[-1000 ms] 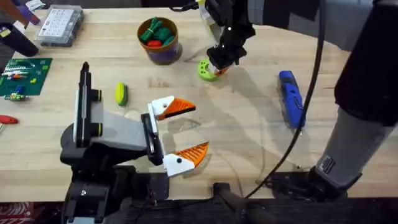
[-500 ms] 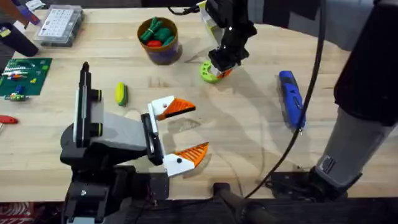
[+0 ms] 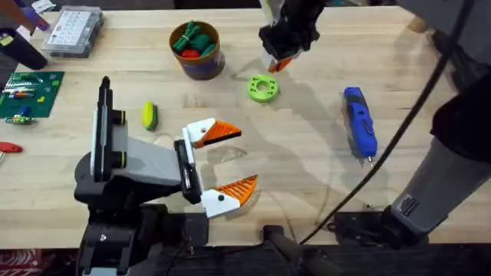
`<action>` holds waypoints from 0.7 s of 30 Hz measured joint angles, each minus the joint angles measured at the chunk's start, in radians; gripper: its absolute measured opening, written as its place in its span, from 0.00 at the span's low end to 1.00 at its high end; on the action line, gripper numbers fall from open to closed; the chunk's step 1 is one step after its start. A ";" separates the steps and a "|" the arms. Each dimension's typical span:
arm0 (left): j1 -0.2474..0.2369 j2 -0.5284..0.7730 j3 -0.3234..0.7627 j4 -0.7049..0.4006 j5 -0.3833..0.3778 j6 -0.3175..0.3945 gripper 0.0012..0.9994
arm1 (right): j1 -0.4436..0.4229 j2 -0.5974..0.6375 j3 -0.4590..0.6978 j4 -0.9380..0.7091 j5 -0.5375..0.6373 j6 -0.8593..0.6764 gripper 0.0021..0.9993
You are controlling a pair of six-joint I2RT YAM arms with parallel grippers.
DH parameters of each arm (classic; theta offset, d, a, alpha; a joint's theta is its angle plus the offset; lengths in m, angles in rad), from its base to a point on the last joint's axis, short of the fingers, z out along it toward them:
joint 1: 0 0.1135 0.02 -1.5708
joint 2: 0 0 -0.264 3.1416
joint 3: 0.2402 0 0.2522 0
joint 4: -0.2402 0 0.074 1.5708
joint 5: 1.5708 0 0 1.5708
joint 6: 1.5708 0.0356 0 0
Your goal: Pick up the gripper from the table and insert it into the empty holder that is missing its gripper. Then pick up a screw, insert it into the mounting hole, and use the screwdriver to tighten it. Finally, clean up the table by picking up the vegetable and placing it into the bucket.
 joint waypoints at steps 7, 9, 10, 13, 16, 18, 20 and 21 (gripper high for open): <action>0.000 0.000 0.000 0.000 0.000 0.000 0.99 | 0.027 -0.017 0.109 -0.094 0.000 -0.010 0.00; 0.000 0.000 0.000 0.000 0.000 0.000 0.99 | 0.048 -0.035 0.123 -0.110 0.000 -0.016 0.00; 0.000 0.000 0.000 0.000 0.000 0.000 0.99 | 0.061 -0.046 0.128 -0.116 0.000 -0.018 0.00; 0.000 0.000 0.000 0.000 0.000 0.000 0.99 | 0.100 -0.086 0.138 -0.131 0.000 -0.020 0.00; 0.000 0.000 0.000 0.000 0.000 0.000 0.99 | 0.139 -0.129 0.140 -0.146 0.000 -0.020 0.00; 0.000 0.000 0.000 0.000 0.000 0.000 0.99 | 0.167 -0.155 0.142 -0.157 0.000 -0.023 0.00; 0.000 0.000 0.000 0.000 0.000 0.000 0.99 | 0.196 -0.176 0.144 -0.167 0.000 -0.023 0.00; 0.000 0.000 0.000 0.000 0.000 0.000 0.99 | 0.210 -0.186 0.145 -0.168 0.000 -0.023 0.00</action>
